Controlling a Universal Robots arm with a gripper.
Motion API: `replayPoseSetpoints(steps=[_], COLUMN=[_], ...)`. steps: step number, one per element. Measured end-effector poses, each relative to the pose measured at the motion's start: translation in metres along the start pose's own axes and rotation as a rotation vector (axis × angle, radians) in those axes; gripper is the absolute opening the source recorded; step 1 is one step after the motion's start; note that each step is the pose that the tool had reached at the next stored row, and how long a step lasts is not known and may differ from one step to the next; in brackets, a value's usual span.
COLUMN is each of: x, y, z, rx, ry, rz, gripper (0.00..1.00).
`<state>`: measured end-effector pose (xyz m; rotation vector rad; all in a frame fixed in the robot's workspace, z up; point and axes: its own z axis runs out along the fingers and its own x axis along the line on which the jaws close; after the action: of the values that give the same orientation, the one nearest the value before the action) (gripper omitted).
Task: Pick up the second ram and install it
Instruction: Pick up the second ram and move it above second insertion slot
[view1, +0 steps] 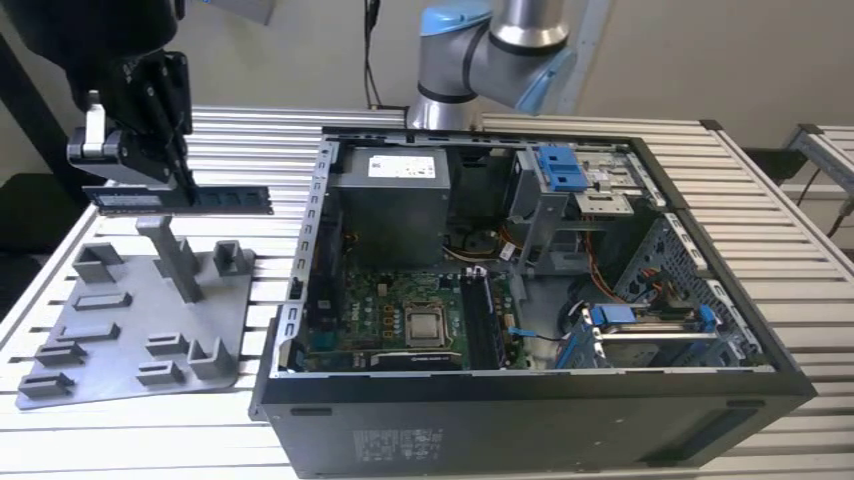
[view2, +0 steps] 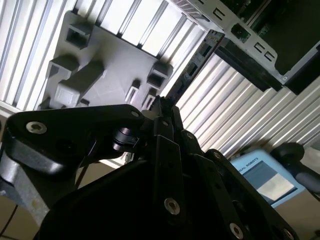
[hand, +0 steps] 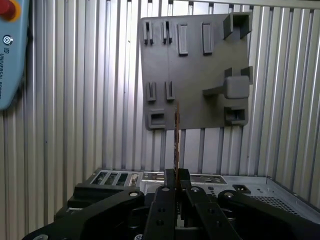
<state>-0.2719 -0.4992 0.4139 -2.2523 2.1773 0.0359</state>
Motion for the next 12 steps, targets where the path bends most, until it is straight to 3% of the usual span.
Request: replayPoseSetpoints(steps=[4, 12], x=[0.0003, -0.0002], y=[-0.0094, -0.0190], z=[-0.0001, -0.0002], rx=[0.0000, 0.0000], ry=[0.0000, 0.0013], rz=[0.000, 0.000], gripper=[0.14, 0.14])
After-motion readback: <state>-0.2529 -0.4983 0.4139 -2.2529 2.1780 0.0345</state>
